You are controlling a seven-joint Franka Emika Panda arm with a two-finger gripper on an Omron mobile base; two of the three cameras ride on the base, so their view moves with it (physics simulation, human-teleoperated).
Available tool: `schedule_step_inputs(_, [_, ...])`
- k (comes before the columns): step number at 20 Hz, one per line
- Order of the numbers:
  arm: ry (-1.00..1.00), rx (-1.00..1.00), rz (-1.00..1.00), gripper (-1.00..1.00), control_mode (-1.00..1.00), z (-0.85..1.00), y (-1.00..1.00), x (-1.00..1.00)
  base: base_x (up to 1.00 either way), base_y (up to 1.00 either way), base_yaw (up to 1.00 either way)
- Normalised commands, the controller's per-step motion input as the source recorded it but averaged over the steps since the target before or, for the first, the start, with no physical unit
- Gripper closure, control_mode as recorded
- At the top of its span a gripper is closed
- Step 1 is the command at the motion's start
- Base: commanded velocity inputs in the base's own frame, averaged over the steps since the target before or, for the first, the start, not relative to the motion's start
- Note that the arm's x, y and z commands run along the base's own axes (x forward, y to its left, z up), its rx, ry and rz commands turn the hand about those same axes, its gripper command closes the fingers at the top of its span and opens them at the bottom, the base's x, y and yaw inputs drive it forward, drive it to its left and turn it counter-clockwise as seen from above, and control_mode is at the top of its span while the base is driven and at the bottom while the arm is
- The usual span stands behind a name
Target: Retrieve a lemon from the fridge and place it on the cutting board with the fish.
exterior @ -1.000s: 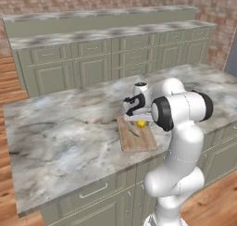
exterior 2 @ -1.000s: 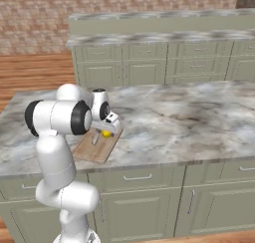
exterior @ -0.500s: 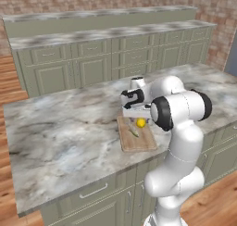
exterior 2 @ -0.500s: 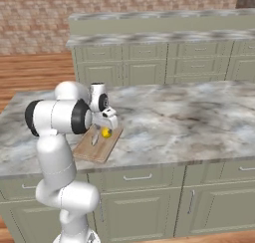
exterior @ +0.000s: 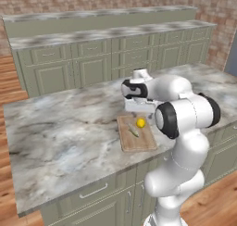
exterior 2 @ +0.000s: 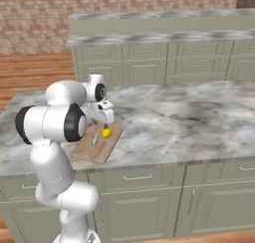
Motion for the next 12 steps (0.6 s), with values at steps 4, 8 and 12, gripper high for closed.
schedule_step_inputs(4, [0.01, 0.0, -0.01, -1.0, -1.0, 0.5, 0.0, -0.95, 0.0, 0.0, 0.0])
schedule_step_inputs(8, [0.02, 0.0, 0.01, -1.0, -1.0, 0.72, -0.01, -1.0, 0.0, 0.0, 0.0])
schedule_step_inputs(12, [0.0, 0.0, 0.12, -1.0, -1.0, 0.88, 0.0, -1.0, 0.0, 0.0, 0.0])
